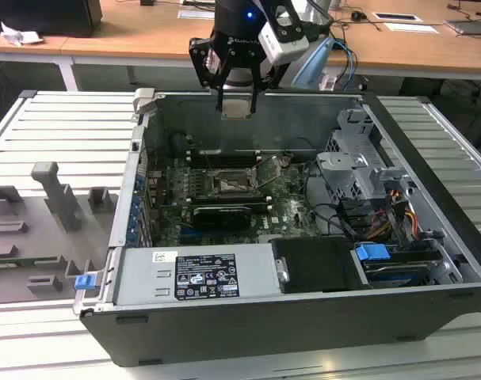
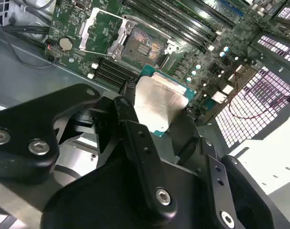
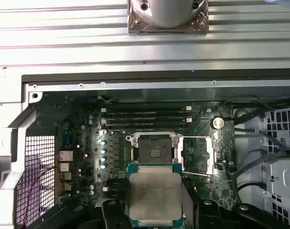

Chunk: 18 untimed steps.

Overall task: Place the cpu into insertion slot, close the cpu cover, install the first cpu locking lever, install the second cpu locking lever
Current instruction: 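Place the cpu into insertion slot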

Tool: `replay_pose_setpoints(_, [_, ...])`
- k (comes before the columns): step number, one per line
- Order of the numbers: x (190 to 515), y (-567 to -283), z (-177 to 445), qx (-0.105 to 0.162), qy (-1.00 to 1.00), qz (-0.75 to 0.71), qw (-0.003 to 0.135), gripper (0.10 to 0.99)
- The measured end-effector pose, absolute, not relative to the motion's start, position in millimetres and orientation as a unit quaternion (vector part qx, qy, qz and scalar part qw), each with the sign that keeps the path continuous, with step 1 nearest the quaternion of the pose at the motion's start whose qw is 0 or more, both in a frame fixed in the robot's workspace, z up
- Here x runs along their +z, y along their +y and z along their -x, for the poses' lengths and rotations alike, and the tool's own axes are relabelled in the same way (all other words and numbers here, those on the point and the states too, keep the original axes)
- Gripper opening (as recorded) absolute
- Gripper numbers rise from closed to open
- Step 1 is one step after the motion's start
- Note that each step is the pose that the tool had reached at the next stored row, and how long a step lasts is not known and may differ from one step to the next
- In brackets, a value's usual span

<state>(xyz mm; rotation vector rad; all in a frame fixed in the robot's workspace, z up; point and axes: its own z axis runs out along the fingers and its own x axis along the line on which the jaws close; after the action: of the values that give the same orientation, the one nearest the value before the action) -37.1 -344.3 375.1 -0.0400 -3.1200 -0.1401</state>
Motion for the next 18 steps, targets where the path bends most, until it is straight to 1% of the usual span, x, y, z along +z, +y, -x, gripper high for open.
replay_pose_setpoints(18, [375.0,-344.2,37.1,-0.045,-0.998,0.049,0.007,0.529])
